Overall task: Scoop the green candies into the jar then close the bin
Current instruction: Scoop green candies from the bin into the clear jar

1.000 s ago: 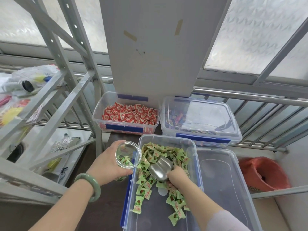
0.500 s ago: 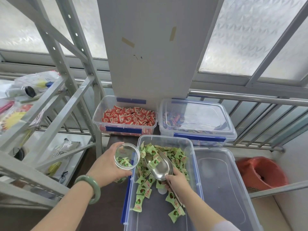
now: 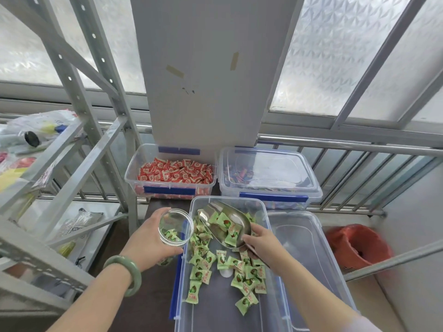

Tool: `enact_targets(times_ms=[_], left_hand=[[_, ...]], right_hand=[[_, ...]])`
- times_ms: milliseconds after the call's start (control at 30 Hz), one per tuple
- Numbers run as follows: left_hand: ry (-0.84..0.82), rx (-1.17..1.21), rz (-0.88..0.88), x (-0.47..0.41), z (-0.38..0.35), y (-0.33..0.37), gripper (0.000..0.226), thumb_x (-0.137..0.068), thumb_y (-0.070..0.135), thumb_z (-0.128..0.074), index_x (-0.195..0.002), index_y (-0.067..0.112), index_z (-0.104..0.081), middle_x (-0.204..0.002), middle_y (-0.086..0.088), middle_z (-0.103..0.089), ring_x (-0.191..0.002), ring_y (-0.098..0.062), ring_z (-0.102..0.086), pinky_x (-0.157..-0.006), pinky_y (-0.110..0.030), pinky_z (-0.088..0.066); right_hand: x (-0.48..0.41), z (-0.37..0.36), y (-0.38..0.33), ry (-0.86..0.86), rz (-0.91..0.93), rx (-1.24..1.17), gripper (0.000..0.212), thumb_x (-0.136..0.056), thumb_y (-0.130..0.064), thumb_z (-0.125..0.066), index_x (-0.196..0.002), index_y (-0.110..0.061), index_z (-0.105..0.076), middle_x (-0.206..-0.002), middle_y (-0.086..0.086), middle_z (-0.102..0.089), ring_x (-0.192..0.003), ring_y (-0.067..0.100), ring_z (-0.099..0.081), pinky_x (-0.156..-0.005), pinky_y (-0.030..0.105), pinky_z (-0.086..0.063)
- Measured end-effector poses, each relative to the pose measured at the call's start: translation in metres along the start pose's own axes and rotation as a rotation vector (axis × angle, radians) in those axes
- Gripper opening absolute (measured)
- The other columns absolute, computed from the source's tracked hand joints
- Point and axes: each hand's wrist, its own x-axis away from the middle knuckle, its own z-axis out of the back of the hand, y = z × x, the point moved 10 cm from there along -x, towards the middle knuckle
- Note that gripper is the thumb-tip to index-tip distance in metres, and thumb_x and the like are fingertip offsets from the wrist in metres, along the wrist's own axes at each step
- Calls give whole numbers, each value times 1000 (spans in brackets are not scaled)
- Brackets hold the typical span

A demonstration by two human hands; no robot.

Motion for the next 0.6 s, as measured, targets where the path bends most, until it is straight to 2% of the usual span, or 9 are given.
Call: enact_targets(times_ms=[100,200,267,367,433,500,533,600], left_hand=[[-8,26,-25,3,-1,6,98,-57,45,-84,-138,31,-31,-128,7,-52,-99,-8,-48,-83,-23,-38],[-12,34,-32,5,-2,10,95,-58,39,-84,-138,31,-32,-128,6,-53,-97,-8,-48,-81,-23,-38],[-10,30,-31,6,-2,11,95,-59,36,-84,-138,31,-32,-129,5,-53,-96,-8,-47,-82,-24,-40],[-4,39,-42,7,-1,14,94,-59,34,-84,-138,29,-34,-118,14,-49,-97,-6,-46,-82,-22,-38],[-3,41,-56,9,0,16,92,-59,33,-84,-136,30,-34,-112,17,-45,-98,-5,-47,-81,-20,-36],[1,48,-56,10,1,16,88,-58,32,-83,-132,33,-36,-108,18,-47,-94,-5,-51,-77,-19,-39],[0,56,-53,11,1,16,84,-59,31,-82,-128,37,-36,-104,21,-49,-90,-4,-54,-72,-18,-41],[-7,67,-50,12,1,16,75,-58,30,-82,-118,40,-38,-96,26,-53,-82,2,-57,-64,-13,-42]], right_hand=[[12,9,-36,-47,62,142,28,-94,-11,-52,-116,-26,-63,-77,9,-70,-66,18,-59,-52,24,-42],[30,10,-76,-107,115,407,31,-95,-19,-54,-119,-38,-59,-74,3,-72,-60,13,-57,-52,19,-45],[39,4,-100,-123,152,551,32,-95,-20,-54,-122,-34,-61,-77,3,-73,-60,9,-62,-55,20,-49],[51,-10,-131,-115,205,740,36,-95,-18,-53,-128,-31,-59,-70,-5,-68,-62,9,-65,-56,21,-51],[60,-24,-149,-112,256,889,38,-94,-16,-51,-130,-27,-58,-80,0,-70,-77,18,-71,-68,30,-58],[65,-38,-164,-98,307,1076,37,-94,-17,-50,-130,-23,-57,-98,6,-71,-93,24,-69,-79,34,-56],[65,-43,-170,-82,322,1150,36,-93,-17,-49,-128,-20,-58,-104,7,-70,-95,25,-67,-79,35,-54],[63,-53,-177,-54,333,1235,33,-90,-15,-49,-120,-18,-61,-104,7,-69,-91,25,-65,-73,34,-53]])
